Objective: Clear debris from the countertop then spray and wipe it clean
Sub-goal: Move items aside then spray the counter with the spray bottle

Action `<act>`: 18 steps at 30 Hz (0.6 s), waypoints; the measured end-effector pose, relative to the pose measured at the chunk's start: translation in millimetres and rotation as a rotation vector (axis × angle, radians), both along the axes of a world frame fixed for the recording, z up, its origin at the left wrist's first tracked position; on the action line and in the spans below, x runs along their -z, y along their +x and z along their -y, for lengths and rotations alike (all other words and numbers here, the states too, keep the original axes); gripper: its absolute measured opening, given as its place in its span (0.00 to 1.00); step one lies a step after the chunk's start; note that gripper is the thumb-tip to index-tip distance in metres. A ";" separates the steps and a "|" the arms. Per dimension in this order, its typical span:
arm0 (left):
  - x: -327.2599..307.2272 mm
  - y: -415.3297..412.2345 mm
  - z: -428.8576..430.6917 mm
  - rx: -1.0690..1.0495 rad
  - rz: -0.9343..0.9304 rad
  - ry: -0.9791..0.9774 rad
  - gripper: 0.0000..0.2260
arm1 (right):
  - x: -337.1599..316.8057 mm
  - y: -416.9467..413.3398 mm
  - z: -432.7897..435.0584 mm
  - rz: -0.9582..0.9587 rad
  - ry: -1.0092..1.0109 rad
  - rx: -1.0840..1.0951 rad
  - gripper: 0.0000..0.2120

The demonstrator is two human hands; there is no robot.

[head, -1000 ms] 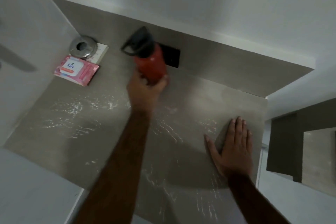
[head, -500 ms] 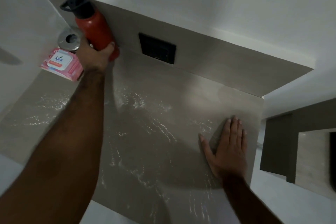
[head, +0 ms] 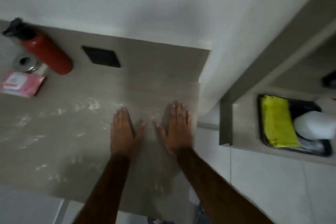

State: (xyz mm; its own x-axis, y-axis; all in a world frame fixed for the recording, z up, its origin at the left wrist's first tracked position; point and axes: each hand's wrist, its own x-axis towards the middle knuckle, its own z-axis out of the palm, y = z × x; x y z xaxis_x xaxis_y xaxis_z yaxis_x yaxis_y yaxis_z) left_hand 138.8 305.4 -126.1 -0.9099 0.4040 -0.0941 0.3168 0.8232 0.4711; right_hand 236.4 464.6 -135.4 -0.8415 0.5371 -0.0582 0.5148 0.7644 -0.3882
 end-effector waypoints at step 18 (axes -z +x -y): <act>-1.6 244.0 -391.8 0.803 -0.087 -0.106 0.35 | -47.5 299.7 -332.7 -0.673 -0.340 0.872 0.49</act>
State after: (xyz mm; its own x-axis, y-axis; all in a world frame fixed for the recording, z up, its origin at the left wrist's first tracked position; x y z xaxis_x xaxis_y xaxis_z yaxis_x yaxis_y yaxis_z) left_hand 382.8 697.2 -124.5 -0.3527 0.9291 -0.1110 0.8612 0.3687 0.3498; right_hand 536.0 797.3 -87.9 -0.1071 0.9942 0.0083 0.4278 0.0536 -0.9023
